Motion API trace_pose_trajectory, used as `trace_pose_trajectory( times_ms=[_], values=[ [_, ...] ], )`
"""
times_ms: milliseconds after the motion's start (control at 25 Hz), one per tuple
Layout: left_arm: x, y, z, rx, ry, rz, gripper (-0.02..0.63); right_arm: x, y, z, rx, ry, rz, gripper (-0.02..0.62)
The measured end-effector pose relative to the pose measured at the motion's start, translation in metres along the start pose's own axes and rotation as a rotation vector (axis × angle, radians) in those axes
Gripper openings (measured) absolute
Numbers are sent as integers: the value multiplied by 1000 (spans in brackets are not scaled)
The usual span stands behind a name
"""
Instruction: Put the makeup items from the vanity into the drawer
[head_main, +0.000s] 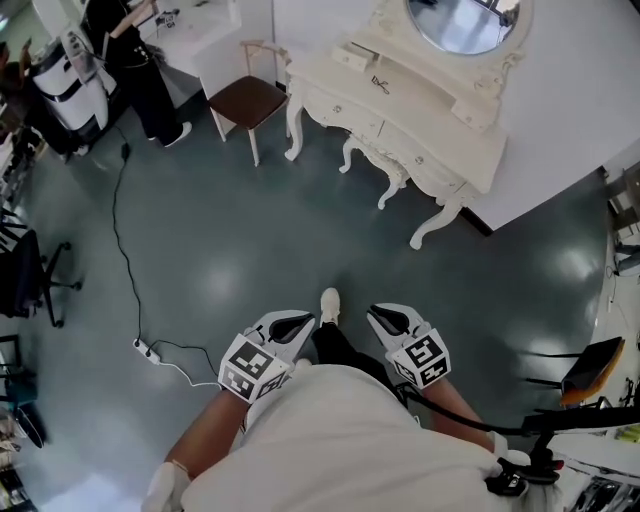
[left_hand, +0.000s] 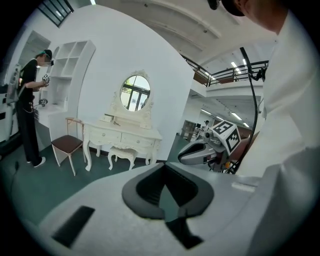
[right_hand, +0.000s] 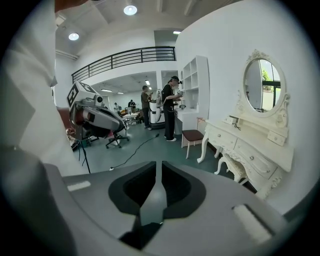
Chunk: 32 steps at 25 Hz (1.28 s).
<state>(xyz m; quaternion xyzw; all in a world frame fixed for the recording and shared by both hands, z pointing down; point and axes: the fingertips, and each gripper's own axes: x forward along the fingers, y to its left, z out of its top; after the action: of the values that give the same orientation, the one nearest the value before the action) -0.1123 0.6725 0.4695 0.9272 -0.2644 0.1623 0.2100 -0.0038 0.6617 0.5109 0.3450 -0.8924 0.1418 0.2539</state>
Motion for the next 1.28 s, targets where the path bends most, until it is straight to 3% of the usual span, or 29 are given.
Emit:
trace_pose_trajectory(
  times_ms=[320,560,920,1120,1280],
  values=[
    [76,83,90,18,35,59,2,71,-123,72,-51,-32,69,75],
    [145,141,150,34,36,93,2,112,-220,91,-66,-21,88,83],
    [194,220,199,-4,24,81,14,178,-295,120,-32,18,115,83],
    [219,300,222,-10,12,52,6,232,-350,149,-25,28,69,76],
    [232,375,258,23,20,-2,0,279,-399,197,-6,24,-18,64]
  ],
)
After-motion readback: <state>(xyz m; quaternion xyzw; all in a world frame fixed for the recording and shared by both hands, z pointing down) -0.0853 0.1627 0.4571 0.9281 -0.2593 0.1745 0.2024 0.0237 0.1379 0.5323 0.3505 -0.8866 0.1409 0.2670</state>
